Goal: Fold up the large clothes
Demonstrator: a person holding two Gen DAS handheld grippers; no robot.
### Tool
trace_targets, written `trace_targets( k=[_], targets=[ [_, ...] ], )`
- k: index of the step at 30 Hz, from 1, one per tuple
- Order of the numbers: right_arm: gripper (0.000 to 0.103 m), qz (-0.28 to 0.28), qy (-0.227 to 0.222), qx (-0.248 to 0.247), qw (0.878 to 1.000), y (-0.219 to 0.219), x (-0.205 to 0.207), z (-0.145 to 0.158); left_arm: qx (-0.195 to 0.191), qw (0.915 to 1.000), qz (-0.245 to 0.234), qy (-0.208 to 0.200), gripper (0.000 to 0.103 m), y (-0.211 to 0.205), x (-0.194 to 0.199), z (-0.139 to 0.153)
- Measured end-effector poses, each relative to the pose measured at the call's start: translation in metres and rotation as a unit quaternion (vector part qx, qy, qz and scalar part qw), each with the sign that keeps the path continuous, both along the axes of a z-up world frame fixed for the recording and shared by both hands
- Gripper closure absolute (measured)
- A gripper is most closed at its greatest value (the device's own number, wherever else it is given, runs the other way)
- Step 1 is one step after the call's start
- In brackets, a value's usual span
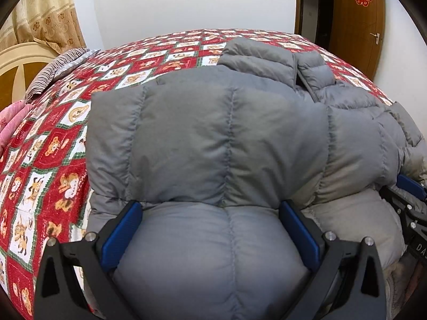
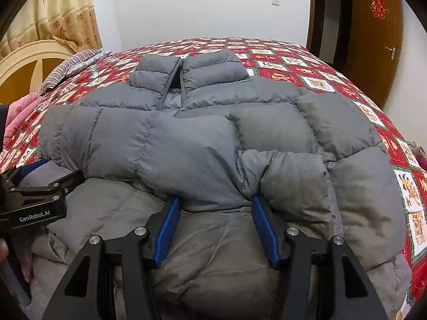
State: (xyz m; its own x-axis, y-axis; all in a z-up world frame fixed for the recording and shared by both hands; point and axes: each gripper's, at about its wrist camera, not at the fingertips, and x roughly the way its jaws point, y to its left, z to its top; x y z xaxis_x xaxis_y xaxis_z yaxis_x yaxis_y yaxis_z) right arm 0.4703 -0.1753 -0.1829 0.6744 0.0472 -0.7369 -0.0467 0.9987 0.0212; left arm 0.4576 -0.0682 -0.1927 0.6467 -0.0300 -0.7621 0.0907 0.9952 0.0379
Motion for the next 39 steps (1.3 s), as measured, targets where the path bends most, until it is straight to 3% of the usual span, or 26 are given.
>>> trace_targets(
  k=[11,14,16,18,21,23,27,34,39],
  targets=[
    [0.045,-0.001,0.002,-0.014,1.000,0.003,0.000,0.000,0.007,1.0000,-0.001,0.004,0.000,0.000,-0.001,0.003],
    [0.042,0.015,0.018,-0.011,1.000,0.002,0.001,0.007,0.025,0.9996,-0.012,0.009,0.000,0.001,-0.009,0.023],
    [0.024,0.038,0.047,0.007,0.998,-0.002,0.000,0.021,0.033,0.9984,-0.028,-0.037,0.000,0.005,-0.021,0.054],
    [0.022,0.038,0.031,0.035,0.998,-0.011,-0.002,0.045,0.034,0.9965,-0.037,-0.067,0.000,0.007,-0.018,0.079],
    [0.022,0.024,0.004,0.042,0.999,-0.021,0.018,0.075,0.034,0.9965,-0.034,-0.069,0.000,0.007,0.013,0.095],
    [0.021,0.009,0.019,0.050,0.999,-0.028,0.051,0.082,0.040,0.9971,-0.019,-0.062,0.000,0.004,0.047,0.096],
    [0.021,-0.027,0.041,0.046,0.998,-0.038,0.114,0.082,0.028,0.9994,0.010,-0.019,0.000,0.001,0.111,0.085],
    [0.021,-0.054,0.067,0.074,0.993,-0.047,0.209,0.080,-0.035,0.9986,0.037,0.018,0.000,-0.010,0.196,0.082],
    [0.021,-0.065,0.079,0.078,0.992,-0.043,0.256,0.076,-0.021,0.9988,0.033,0.028,0.000,-0.032,0.227,0.079]
  ],
)
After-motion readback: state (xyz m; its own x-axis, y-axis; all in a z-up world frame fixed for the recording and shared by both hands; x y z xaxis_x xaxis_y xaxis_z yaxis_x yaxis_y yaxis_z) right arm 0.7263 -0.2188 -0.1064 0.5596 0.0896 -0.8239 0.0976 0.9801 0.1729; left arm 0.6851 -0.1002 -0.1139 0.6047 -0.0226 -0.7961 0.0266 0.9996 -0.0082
